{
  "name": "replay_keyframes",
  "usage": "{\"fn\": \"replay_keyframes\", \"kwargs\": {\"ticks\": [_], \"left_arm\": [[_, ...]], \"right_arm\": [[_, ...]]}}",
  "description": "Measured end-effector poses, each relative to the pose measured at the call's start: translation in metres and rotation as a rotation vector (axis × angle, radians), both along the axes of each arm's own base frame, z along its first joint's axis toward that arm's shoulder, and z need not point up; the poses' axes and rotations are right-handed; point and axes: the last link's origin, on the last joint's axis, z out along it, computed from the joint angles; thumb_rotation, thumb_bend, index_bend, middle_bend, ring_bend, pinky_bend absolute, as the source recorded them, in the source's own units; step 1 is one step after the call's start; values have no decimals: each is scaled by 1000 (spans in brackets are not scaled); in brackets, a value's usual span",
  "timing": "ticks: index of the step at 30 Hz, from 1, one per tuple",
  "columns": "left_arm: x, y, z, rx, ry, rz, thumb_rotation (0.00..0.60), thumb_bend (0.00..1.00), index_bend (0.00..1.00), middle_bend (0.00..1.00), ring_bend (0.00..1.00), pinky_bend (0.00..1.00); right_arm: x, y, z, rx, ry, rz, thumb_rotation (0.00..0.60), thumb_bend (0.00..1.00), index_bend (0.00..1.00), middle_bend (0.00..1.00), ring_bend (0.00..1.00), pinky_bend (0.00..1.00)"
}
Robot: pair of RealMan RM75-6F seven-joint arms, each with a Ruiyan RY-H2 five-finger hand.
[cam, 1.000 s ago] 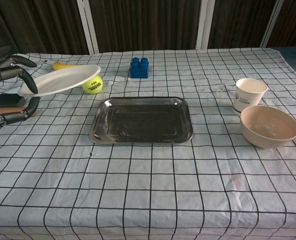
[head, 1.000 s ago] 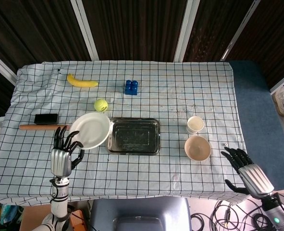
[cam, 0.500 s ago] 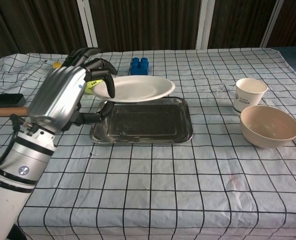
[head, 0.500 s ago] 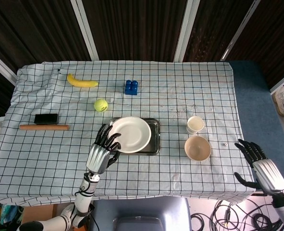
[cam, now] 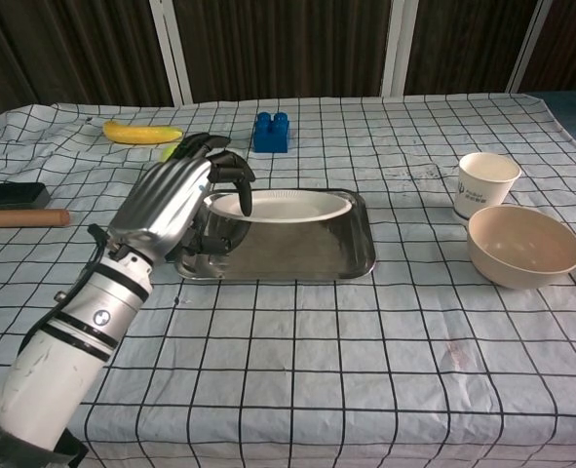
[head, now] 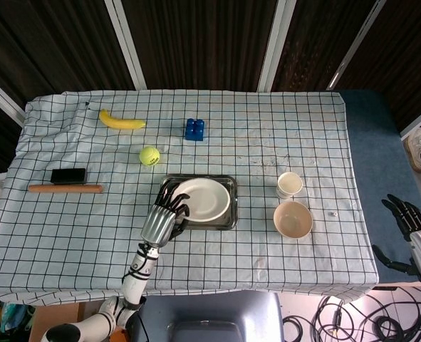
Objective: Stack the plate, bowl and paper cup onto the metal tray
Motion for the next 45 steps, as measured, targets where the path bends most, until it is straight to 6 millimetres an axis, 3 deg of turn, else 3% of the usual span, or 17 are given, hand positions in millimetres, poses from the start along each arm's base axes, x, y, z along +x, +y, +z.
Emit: {"fn": "replay_keyframes", "kwargs": {"ticks": [3, 8, 20, 25, 38, 45], "left_arm": [[-3, 2, -6, -24, 41, 21, 600, 418, 640, 304, 87, 0], [-9, 5, -13, -49, 97, 58, 600, 400, 389, 265, 70, 0], [-23, 8, -14, -37, 169, 117, 600, 380, 17, 118, 0, 0], [-33, 10, -8, 10, 257, 144, 600, 382, 0, 57, 0, 0], [-59, 20, 36, 176, 480, 220, 600, 384, 0, 10, 0, 0], [-58, 17, 46, 215, 544, 210, 600, 379, 0, 6, 0, 0]], "right_arm": [[0, -1, -1, 3, 7, -2, 600, 283, 0, 0, 0, 0], [1, -1, -4, 8, 15, 0, 600, 283, 0, 0, 0, 0], [3, 0, -8, 26, 30, 5, 600, 283, 0, 0, 0, 0], [4, 1, -11, 37, 38, 9, 600, 283, 0, 0, 0, 0], [7, 3, -17, 62, 51, 19, 600, 283, 0, 0, 0, 0], [9, 4, -19, 67, 49, 25, 600, 283, 0, 0, 0, 0]]}}
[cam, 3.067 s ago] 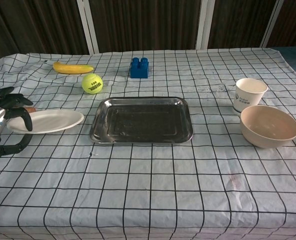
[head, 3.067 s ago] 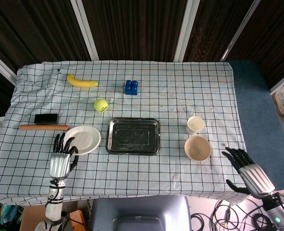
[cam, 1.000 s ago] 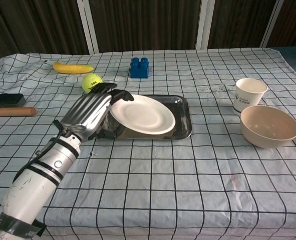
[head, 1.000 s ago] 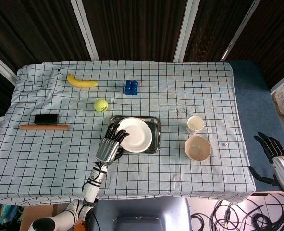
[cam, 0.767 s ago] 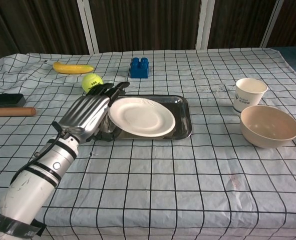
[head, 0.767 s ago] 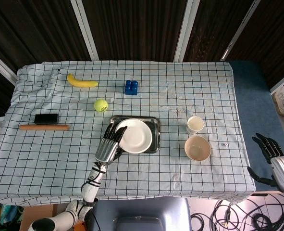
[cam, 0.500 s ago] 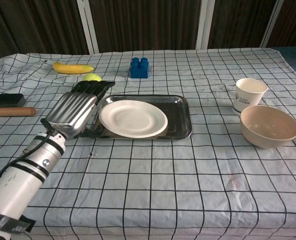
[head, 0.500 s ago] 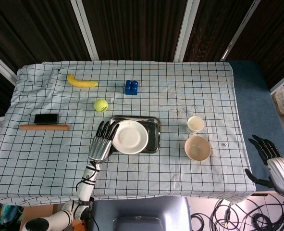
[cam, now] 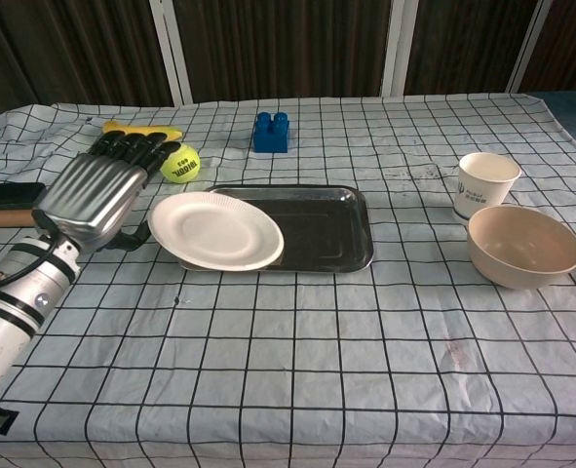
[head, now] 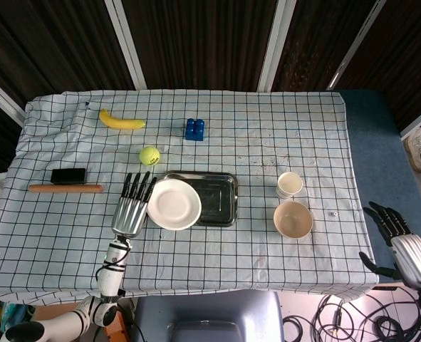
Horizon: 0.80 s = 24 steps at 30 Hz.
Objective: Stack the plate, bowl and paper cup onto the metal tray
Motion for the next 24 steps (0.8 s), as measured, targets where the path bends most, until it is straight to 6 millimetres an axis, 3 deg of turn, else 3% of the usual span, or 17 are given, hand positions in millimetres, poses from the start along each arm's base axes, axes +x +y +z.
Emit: {"fn": "replay_keyframes", "kwargs": {"ticks": [8, 16, 24], "left_arm": [[-2, 5, -5, 33, 107, -29, 600, 266, 0, 0, 0, 0], [-8, 11, -6, 96, 242, -49, 600, 304, 0, 0, 0, 0], [-11, 5, 6, 140, 231, -45, 600, 333, 0, 0, 0, 0]], "right_arm": [[-1, 1, 3, 0, -7, 0, 600, 283, 0, 0, 0, 0], [-1, 3, 5, -1, -9, 2, 600, 283, 0, 0, 0, 0], [2, 6, 1, 12, 5, 24, 600, 283, 0, 0, 0, 0]]}}
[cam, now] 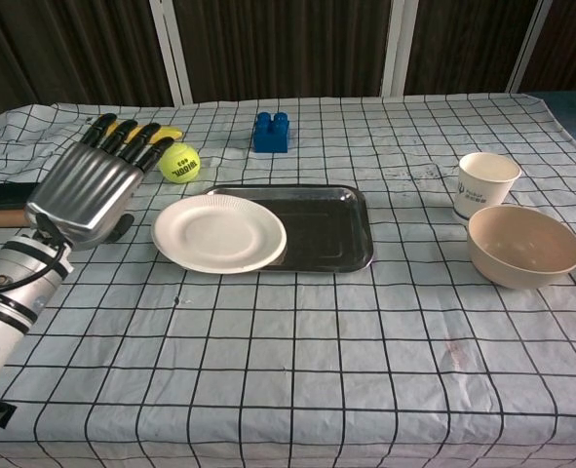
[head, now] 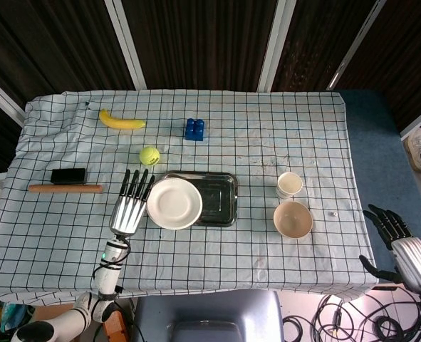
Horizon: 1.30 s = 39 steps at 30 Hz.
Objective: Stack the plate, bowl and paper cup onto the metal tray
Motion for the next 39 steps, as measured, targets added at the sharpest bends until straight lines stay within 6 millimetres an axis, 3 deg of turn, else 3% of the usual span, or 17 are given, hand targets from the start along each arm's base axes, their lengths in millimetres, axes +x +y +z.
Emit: {"fn": "replay_keyframes", "kwargs": {"ticks": [7, 14, 17, 22, 29, 34, 39], "left_arm": [[-28, -20, 44, 52, -118, 35, 600, 331, 0, 0, 0, 0], [-85, -71, 111, 57, -270, 137, 600, 330, 0, 0, 0, 0], [-104, -93, 129, 37, -323, 184, 600, 311, 0, 0, 0, 0], [-111, -111, 138, -24, -480, 195, 600, 288, 0, 0, 0, 0], [-123, -136, 152, -45, -580, 179, 600, 289, 0, 0, 0, 0], [-126, -138, 158, -31, -590, 177, 600, 288, 0, 0, 0, 0], [-131, -147, 172, 18, -594, 172, 600, 302, 0, 0, 0, 0]], "right_arm": [[6, 2, -15, 23, 30, 48, 600, 283, 0, 0, 0, 0], [26, -8, -52, 44, 48, 146, 600, 283, 4, 0, 0, 0], [40, -18, -71, 48, 67, 195, 600, 283, 61, 0, 0, 0], [74, -43, -115, 45, 87, 273, 600, 283, 203, 0, 0, 0], [132, -89, -189, 90, 63, 294, 600, 320, 240, 0, 0, 0], [162, -109, -219, 93, 71, 306, 600, 350, 245, 0, 0, 0], [203, -117, -266, 141, 100, 364, 600, 619, 247, 0, 0, 0]]}}
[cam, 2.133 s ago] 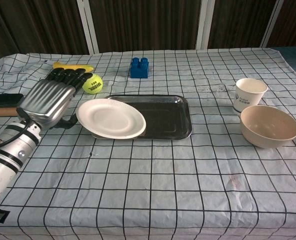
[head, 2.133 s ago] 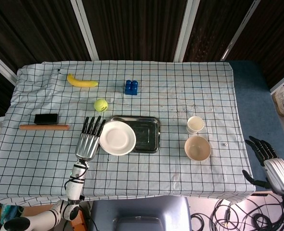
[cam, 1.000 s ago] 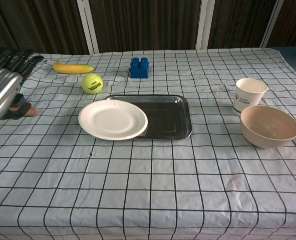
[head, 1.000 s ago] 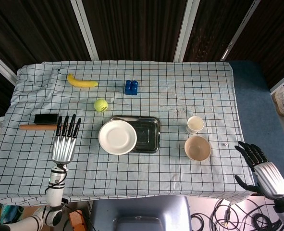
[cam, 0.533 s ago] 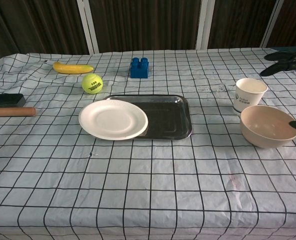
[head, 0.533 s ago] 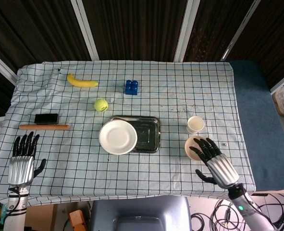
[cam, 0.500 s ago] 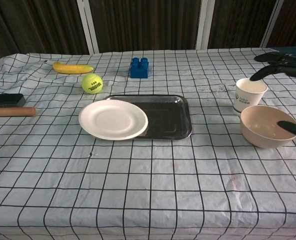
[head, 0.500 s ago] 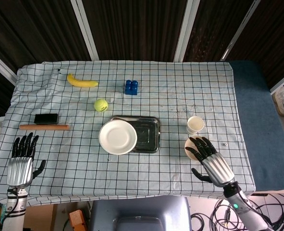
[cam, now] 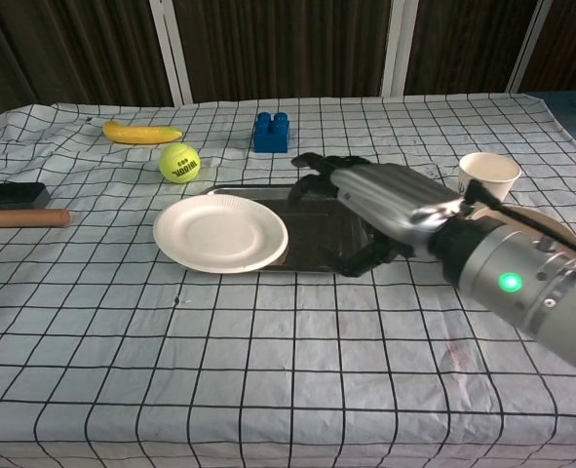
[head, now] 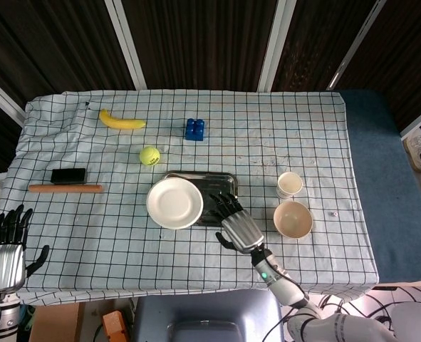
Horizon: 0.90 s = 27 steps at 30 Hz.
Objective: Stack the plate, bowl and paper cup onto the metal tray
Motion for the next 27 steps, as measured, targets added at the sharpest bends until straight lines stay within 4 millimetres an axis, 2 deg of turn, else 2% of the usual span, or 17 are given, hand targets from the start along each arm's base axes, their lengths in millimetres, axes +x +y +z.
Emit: {"fn": "replay_keyframes", "kwargs": {"ticks": [2, 4, 10, 13, 23, 27], "left_arm": [[-2, -2, 3, 10, 2, 5, 600, 302, 0, 0, 0, 0], [-2, -3, 4, 13, 0, 8, 600, 302, 0, 0, 0, 0], [-3, -4, 7, 26, -6, 9, 600, 302, 0, 0, 0, 0], [-4, -4, 9, 31, -9, 14, 600, 302, 0, 0, 0, 0], [-7, -4, 11, 34, -10, 27, 600, 304, 0, 0, 0, 0], [-8, -4, 11, 31, -13, 30, 600, 304, 0, 0, 0, 0]], "right_arm": [[21, -2, -20, 22, 29, 44, 600, 692, 248, 0, 0, 0], [40, -2, -35, 51, 50, 78, 600, 725, 240, 0, 0, 0], [81, -1, -62, 89, 83, 137, 600, 747, 225, 0, 0, 0], [94, -2, -69, 80, 100, 152, 600, 750, 224, 0, 0, 0], [112, -13, -91, 82, 182, 119, 600, 758, 222, 0, 0, 0], [112, -13, -98, 92, 203, 117, 600, 758, 218, 0, 0, 0]]}}
